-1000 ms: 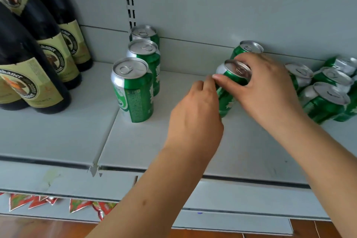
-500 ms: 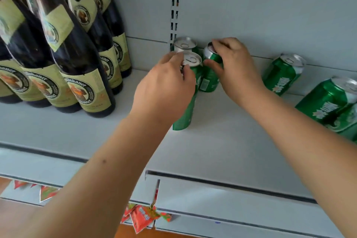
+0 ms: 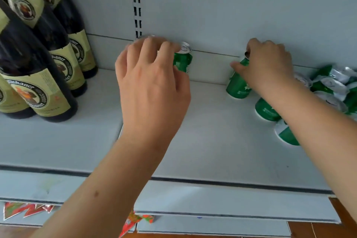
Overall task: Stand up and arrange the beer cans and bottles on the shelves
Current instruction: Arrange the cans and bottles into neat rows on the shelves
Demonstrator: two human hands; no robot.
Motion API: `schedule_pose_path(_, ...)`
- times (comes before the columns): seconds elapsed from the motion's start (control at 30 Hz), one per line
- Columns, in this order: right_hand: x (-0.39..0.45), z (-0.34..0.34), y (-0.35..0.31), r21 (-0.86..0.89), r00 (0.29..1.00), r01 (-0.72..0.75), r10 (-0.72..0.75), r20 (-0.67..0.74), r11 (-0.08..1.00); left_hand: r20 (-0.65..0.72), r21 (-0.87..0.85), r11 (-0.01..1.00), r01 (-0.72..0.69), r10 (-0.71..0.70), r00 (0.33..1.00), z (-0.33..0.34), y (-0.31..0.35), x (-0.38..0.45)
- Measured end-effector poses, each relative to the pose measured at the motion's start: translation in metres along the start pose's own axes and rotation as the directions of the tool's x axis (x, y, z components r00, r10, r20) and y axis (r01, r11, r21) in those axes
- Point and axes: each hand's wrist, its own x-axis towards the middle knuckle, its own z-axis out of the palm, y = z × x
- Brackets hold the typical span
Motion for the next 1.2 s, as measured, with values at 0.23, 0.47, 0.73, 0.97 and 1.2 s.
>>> schedule_pose_path(0.23,-0.011,-0.026,0.003,0.250,0.994,-0.007,-0.021,0.107,0.968,-0.036,0.015,0.998,0.063,-0.062,0.997,-0.003,-0.014,-0.026)
schedule_pose_path(0.47,-0.051,-0.056,-0.051,0.381,0.957,0.263,-0.291,0.018,0.887,0.244,-0.392,0.906,0.160,-0.066,0.968,0.007,0.016,-0.081)
schedule_pose_path(0.73,-0.046,-0.032,-0.088,0.358,0.918,0.380,-0.396,-0.033,0.853,0.443,-0.339,0.902,0.267,-0.097,0.891,0.033,0.010,-0.080)
schedule_pose_path(0.97,-0.040,-0.020,-0.083,0.400,0.876,0.455,-0.481,-0.040,0.795,0.427,-0.306,0.916,0.258,-0.110,0.897,0.039,0.012,-0.084)
schedule_pose_path(1.2,-0.045,-0.024,-0.072,0.489,0.875,0.440,-0.482,-0.045,0.753,0.496,-0.237,0.924,0.300,-0.151,0.855,0.044,0.027,-0.081)
